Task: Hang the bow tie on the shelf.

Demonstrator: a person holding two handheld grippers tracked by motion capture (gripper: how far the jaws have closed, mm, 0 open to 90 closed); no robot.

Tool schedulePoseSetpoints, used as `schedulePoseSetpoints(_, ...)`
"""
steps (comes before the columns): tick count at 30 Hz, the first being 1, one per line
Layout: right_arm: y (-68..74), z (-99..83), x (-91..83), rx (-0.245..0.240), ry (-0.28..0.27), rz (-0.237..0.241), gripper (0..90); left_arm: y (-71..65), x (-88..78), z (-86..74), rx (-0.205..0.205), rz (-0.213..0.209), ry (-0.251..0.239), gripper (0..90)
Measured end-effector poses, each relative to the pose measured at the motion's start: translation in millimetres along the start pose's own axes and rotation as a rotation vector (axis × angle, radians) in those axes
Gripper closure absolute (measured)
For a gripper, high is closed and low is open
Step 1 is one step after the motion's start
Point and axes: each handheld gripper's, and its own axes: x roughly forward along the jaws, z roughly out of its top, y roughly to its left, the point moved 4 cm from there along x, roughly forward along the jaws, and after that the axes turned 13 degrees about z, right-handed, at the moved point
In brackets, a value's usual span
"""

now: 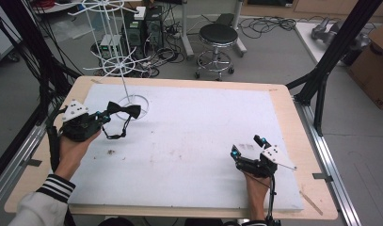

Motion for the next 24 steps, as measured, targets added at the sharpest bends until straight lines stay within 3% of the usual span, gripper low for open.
schedulePoseSetpoints(12,0.4,-0.1,0.0,-0.001,0.001,0.001,3.4,-7.0,-14.5,30.6,-0.024,-0.023,-0.100,87.1)
schedulePoseSetpoints(18,0.1,-0.1,-0.1,-0.001,0.000,0.001,3.4,-7.4,-18.0,48.7,-0.060,-0.029,-0.157,87.1)
schedulePoseSetpoints(24,0.2,-0.1,-0.3,0.007,-0.001,0.000,3.4,-10.6,-16.6,64.2,-0.061,-0.026,-0.183,87.1)
